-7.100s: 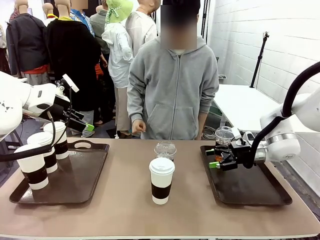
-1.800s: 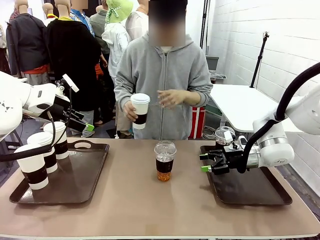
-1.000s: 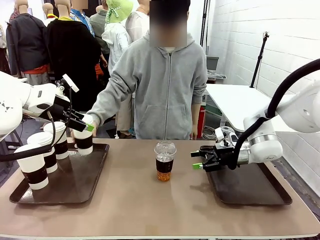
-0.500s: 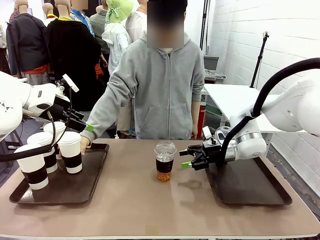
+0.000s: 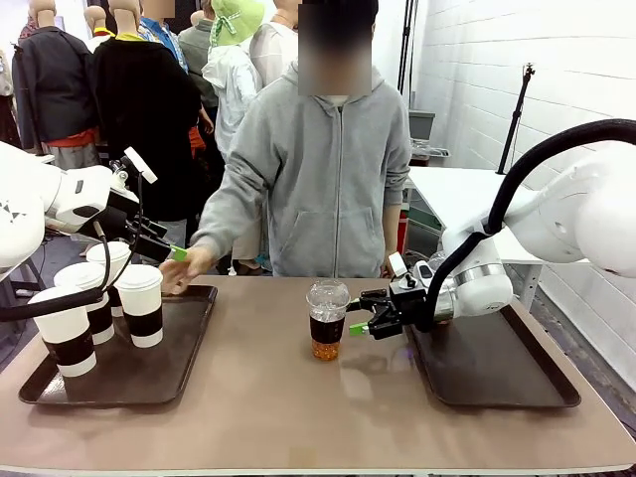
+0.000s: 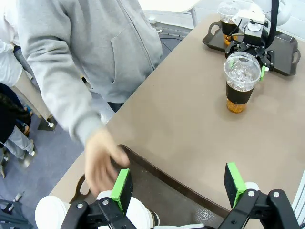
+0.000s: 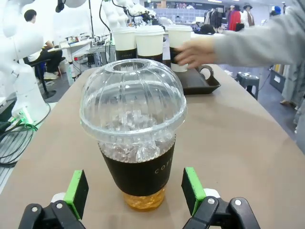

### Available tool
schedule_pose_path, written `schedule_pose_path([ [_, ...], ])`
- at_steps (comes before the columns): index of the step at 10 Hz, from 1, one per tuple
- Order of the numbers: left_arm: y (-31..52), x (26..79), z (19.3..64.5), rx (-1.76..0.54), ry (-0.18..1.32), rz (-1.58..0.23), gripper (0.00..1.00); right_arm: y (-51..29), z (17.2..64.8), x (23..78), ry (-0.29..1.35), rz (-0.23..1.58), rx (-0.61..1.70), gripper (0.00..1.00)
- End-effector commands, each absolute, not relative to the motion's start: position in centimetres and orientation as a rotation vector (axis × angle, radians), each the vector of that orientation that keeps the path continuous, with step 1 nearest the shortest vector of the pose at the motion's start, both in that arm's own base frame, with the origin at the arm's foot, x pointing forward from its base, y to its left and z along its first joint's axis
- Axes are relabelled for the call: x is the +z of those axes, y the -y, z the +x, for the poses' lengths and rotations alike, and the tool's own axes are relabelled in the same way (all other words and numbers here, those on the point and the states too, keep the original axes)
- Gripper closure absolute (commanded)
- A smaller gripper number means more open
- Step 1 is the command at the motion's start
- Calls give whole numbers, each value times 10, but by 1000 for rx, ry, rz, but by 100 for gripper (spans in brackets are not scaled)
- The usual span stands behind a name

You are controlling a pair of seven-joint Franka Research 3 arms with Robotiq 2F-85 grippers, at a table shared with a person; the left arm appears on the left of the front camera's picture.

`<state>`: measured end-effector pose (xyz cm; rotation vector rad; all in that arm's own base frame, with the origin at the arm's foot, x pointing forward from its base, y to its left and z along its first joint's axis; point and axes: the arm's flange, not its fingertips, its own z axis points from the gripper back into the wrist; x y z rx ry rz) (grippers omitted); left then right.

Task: Distribute the coffee onto the tray.
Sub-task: Pick up another iced Americano from the middle of the table and place it on the right Handle tray.

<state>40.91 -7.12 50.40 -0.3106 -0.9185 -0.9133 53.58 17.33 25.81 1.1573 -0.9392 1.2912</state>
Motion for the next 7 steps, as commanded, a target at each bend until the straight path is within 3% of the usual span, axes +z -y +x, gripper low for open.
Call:
schedule_pose_path([
  [1, 70, 503, 409, -912, 917, -318, 0, -182, 543, 256, 926, 1156, 1285, 0],
  [7, 70, 503, 409, -912, 917, -318, 0, -203, 550, 250, 904, 1171, 1303, 0],
])
